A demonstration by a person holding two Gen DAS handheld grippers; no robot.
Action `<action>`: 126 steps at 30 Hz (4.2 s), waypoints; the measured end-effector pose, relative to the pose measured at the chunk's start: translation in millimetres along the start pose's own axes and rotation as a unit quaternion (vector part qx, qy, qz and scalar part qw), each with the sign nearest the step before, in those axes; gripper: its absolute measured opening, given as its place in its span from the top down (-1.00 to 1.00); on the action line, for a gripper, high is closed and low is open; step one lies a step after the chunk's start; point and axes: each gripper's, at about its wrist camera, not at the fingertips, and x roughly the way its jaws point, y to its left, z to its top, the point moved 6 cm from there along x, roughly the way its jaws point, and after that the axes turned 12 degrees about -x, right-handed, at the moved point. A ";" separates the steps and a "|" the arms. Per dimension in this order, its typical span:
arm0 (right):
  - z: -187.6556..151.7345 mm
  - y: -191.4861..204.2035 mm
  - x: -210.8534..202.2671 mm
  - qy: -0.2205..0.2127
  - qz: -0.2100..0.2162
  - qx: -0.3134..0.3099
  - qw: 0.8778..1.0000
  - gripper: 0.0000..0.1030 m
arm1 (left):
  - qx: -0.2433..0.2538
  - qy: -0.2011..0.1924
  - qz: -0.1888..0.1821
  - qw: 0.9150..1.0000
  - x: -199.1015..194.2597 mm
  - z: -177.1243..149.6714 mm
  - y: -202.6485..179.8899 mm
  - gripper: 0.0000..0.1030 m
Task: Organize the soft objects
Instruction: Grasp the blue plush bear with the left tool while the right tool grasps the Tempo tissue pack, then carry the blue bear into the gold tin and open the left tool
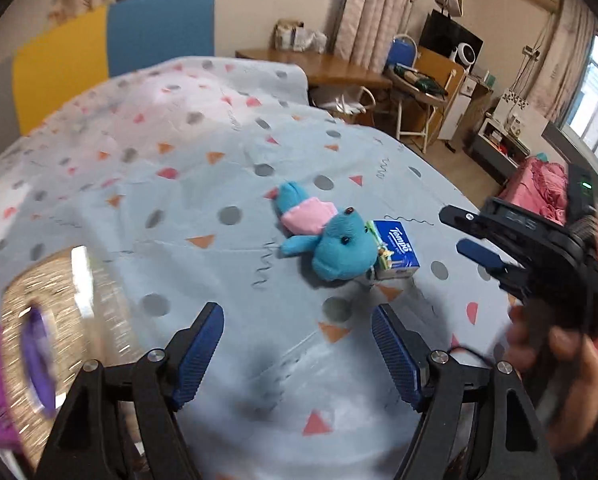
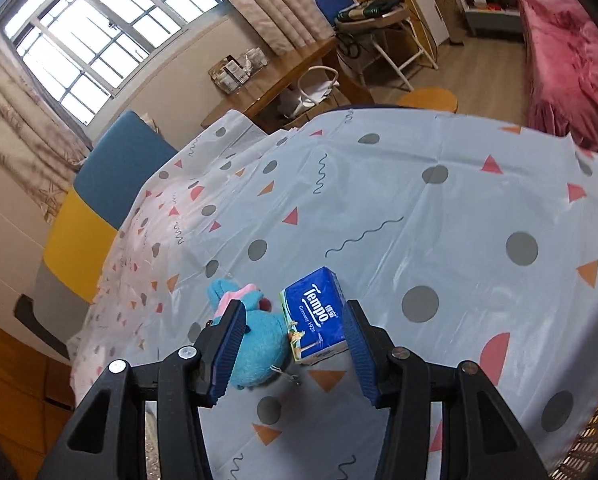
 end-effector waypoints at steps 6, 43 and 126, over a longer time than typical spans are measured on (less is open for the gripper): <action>-3.2 -0.4 6.7 0.016 0.023 0.021 0.999 0.01 | -0.004 0.022 -0.006 1.000 50.5 15.9 -21.3 -0.63; -18.2 15.9 46.3 0.114 -0.006 -0.040 0.993 0.01 | -0.030 -0.024 0.014 0.999 26.6 80.2 23.2 0.10; -77.0 76.7 102.2 0.177 -0.102 -0.416 0.886 -0.06 | -0.358 -0.094 0.203 0.906 -206.0 -222.0 390.4 -0.42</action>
